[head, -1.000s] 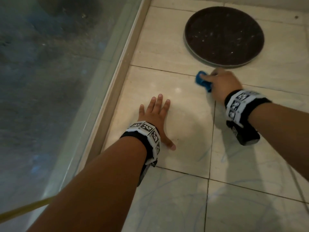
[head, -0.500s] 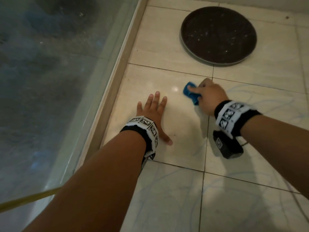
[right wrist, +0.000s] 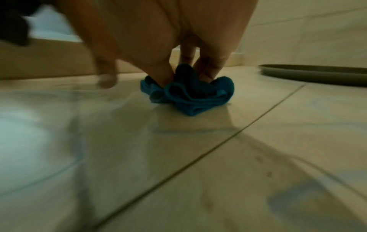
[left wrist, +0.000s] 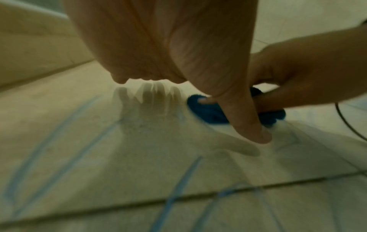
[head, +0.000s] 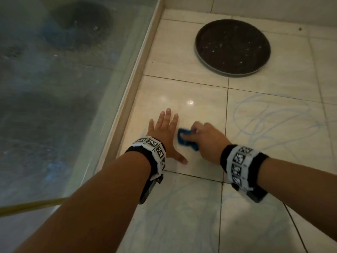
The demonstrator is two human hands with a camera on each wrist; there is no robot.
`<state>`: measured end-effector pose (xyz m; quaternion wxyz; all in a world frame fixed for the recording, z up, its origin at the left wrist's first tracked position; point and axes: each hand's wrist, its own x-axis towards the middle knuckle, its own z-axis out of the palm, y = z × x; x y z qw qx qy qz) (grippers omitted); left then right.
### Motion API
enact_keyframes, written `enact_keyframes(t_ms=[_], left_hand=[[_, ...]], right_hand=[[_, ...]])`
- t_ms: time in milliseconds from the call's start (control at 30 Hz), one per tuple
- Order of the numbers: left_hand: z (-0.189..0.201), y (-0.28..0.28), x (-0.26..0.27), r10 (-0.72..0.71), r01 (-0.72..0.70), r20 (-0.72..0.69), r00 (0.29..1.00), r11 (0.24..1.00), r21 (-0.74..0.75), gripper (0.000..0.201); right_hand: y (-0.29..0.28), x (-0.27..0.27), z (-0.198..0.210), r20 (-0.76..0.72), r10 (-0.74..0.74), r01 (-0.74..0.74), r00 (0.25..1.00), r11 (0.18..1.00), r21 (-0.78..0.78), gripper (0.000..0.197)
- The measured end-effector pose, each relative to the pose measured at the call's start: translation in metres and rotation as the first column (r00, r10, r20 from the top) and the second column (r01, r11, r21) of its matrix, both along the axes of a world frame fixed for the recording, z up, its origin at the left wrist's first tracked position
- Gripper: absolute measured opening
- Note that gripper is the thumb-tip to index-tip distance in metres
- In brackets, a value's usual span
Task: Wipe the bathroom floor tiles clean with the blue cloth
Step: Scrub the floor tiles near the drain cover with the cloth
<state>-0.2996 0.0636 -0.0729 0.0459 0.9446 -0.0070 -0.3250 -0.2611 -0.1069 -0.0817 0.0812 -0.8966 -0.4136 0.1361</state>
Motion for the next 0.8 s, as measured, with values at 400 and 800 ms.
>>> enact_keyframes(t_ms=[400,800], left_hand=[[-0.008,-0.003,-0.016,0.002,-0.003,-0.021,1.000,0.999,-0.034,0.151],[-0.003,0.004,-0.014,0.085,-0.086,-0.030,0.996,0.995,-0.055,0.149]], right_hand=[[0.022,0.036,0.002,-0.043,-0.285,0.281,0.958,0.957,-0.075,0.057],[0.019,0.015,0.001,-0.017,0.001,-0.003,1.000,0.989,-0.145,0.064]])
